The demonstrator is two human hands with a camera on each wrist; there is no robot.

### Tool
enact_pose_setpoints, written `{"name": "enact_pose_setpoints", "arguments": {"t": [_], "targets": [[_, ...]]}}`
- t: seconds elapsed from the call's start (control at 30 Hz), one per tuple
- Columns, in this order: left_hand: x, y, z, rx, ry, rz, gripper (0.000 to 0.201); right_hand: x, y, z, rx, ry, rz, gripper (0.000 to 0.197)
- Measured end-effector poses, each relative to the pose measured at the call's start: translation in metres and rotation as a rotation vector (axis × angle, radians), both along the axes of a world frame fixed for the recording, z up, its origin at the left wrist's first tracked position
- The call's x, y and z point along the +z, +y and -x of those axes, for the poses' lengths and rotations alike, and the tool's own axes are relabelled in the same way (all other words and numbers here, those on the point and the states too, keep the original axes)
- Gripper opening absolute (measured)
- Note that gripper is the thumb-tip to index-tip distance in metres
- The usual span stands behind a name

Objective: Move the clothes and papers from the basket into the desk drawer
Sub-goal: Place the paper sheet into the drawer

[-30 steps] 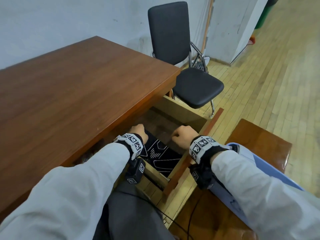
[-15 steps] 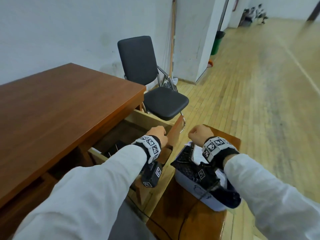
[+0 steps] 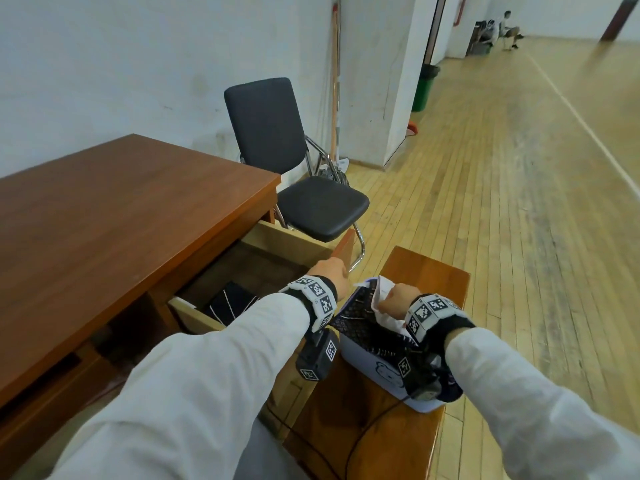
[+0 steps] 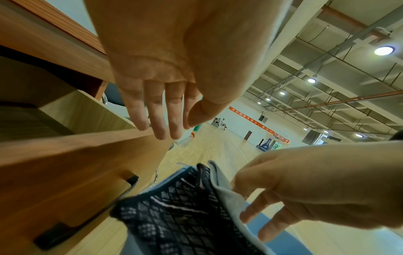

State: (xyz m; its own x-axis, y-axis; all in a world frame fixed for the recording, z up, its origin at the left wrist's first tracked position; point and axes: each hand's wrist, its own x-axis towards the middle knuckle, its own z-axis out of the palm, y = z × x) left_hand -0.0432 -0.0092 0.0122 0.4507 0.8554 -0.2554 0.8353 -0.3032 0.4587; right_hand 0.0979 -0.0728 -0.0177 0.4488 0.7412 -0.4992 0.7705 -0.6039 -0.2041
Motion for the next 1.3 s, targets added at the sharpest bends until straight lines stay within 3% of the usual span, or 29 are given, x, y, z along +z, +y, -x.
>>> {"name": "enact_pose_setpoints", "arguments": {"t": [0.17, 0.2, 0.3, 0.4, 0.5, 0.63, 0.73, 0.83, 0.93, 1.07, 1.17, 1.23, 1.3], "targets": [[-0.007, -0.011, -0.020, -0.009, -0.097, 0.151, 0.020, -0.004, -0.001, -0.002, -0.123, 0.172, -0.128, 0.032], [-0.011, -0.013, -0.025, 0.013, -0.168, 0.226, 0.022, -0.003, -0.002, -0.002, -0.134, 0.177, -0.163, 0.027], [-0.013, -0.021, -0.038, 0.157, -0.399, 0.511, 0.042, 0.004, -0.008, -0.003, -0.167, 0.165, -0.283, 0.037], [-0.008, -0.029, -0.048, 0.238, -0.481, 0.676, 0.043, 0.004, -0.012, -0.007, -0.218, 0.276, -0.381, 0.037], [-0.007, -0.031, -0.055, 0.155, -0.420, 0.533, 0.033, 0.008, -0.018, -0.014, -0.271, 0.386, -0.415, 0.036], [-0.002, -0.035, -0.063, 0.055, -0.429, 0.428, 0.014, 0.015, -0.023, -0.036, -0.385, 0.391, -0.542, 0.022], [0.015, -0.041, -0.072, -0.023, -0.455, 0.315, 0.032, 0.015, -0.026, -0.056, -0.550, 0.452, -0.629, 0.025], [0.041, -0.045, -0.081, -0.051, -0.558, 0.260, 0.034, -0.018, -0.014, -0.092, -0.554, 0.436, -0.599, 0.046], [0.069, -0.038, -0.083, 0.011, -0.652, 0.203, 0.032, -0.008, -0.016, -0.082, -0.571, 0.486, -0.502, 0.083], [0.103, -0.023, -0.066, 0.122, -0.869, 0.198, 0.034, 0.020, -0.018, -0.055, -0.601, 0.676, -0.466, 0.063], [0.116, -0.005, -0.041, 0.267, -0.988, 0.250, 0.026, 0.025, -0.007, -0.042, -0.674, 0.906, -0.553, 0.055], [0.115, 0.011, -0.019, 0.342, -1.004, 0.257, 0.026, 0.026, 0.005, -0.035, -0.730, 0.966, -0.629, 0.049], [0.104, 0.028, 0.007, 0.393, -0.940, 0.214, 0.030, 0.029, 0.017, -0.025, -0.696, 0.904, -0.655, 0.047]]}}
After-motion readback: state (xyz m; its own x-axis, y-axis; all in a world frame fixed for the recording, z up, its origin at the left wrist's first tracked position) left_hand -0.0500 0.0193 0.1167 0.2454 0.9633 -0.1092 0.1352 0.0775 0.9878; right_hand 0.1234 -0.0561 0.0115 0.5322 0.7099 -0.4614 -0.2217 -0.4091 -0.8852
